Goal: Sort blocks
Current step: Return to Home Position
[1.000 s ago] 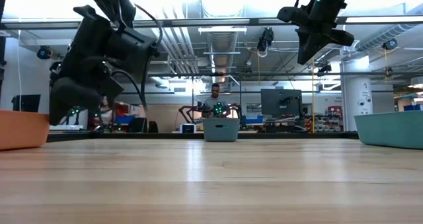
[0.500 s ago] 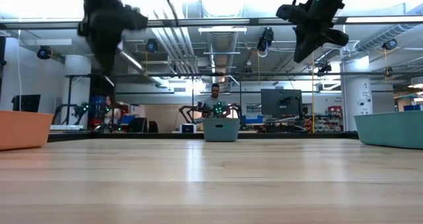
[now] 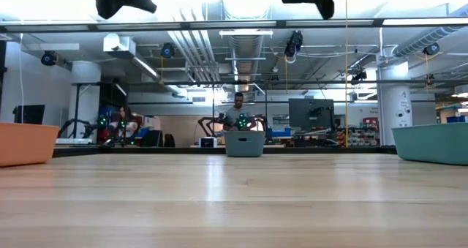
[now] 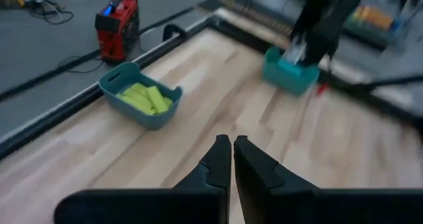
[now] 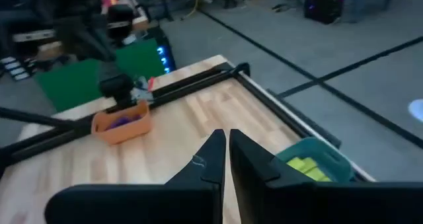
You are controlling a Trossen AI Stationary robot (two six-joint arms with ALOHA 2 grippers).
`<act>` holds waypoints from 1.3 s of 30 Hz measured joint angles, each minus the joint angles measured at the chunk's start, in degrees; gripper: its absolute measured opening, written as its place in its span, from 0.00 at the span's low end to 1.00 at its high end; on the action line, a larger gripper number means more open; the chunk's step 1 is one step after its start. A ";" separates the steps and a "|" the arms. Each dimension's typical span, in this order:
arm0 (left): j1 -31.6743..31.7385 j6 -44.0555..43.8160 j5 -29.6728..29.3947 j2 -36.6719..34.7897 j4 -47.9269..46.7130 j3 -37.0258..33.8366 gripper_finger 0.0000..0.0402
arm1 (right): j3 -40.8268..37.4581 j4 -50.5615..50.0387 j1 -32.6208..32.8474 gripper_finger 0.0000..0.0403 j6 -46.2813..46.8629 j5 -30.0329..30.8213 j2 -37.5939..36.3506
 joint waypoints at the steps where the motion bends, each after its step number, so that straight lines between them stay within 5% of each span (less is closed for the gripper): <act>1: 0.00 -1.42 -0.03 -0.99 0.52 -0.18 0.00 | 0.00 0.04 -0.02 0.03 -0.02 0.96 -0.36; 7: -0.09 -4.60 0.13 -3.35 3.82 -0.19 0.00 | -0.02 0.68 -0.13 0.03 10.05 2.42 -1.81; 10: 0.33 1.26 0.11 -2.82 7.20 0.46 0.00 | -0.02 1.65 -0.17 0.03 15.98 2.47 -1.81; 16: 0.80 10.03 0.53 -1.27 15.07 3.26 0.00 | -0.04 2.73 -0.72 0.03 11.13 0.25 -2.50; 20: 3.86 20.99 13.68 -2.73 19.12 2.70 0.00 | -0.17 3.94 -1.92 0.03 2.96 -8.51 -3.74; 27: 19.73 20.57 40.81 -5.58 22.48 -1.53 0.00 | -3.15 7.75 -7.64 0.03 -5.47 -29.75 -7.49; 31: 27.73 20.16 55.14 -5.57 27.64 -5.54 0.00 | -7.03 7.39 -8.22 0.03 -8.46 -32.16 -10.35; 39: 29.28 18.54 57.00 -18.10 32.78 -14.19 0.00 | -14.65 10.78 -8.15 0.03 -11.41 -42.20 -22.47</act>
